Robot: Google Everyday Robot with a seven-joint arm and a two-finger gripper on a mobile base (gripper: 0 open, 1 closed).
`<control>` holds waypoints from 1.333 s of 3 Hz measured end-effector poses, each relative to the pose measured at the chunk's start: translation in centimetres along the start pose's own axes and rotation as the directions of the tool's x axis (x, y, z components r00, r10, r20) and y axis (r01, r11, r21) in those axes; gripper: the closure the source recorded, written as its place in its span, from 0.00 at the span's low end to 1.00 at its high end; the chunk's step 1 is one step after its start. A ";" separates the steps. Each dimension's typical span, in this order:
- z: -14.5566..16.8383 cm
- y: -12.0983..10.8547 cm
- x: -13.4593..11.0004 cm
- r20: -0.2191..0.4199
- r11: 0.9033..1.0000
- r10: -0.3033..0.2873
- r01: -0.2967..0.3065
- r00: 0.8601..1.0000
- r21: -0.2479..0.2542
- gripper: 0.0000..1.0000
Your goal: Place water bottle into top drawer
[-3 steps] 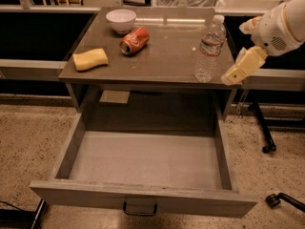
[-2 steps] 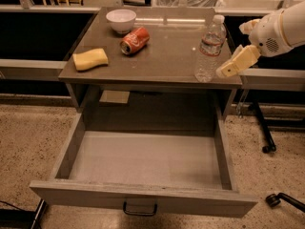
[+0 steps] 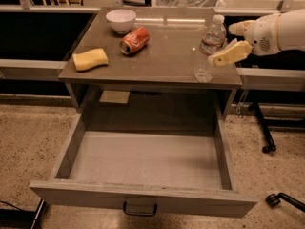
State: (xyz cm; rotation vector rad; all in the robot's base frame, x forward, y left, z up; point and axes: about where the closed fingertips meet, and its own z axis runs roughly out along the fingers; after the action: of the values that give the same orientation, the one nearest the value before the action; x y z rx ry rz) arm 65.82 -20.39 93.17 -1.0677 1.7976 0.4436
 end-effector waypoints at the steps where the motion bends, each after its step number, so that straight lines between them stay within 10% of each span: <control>1: 0.6 -0.3 -2.5 0.144 0.999 -0.006 0.013 0.990 -0.053 0.39; 2: 1.2 0.3 -4.8 0.237 0.992 -0.026 0.055 0.971 -0.118 0.63; 4: -0.8 5.8 -7.9 0.345 0.947 -0.088 0.186 0.935 -0.264 1.00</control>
Offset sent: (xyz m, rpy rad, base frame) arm 0.0076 0.0495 0.0588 0.2698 -0.1484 0.2846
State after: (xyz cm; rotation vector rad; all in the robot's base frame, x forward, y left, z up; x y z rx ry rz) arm 61.83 -14.00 99.50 -1.2326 1.3770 0.7724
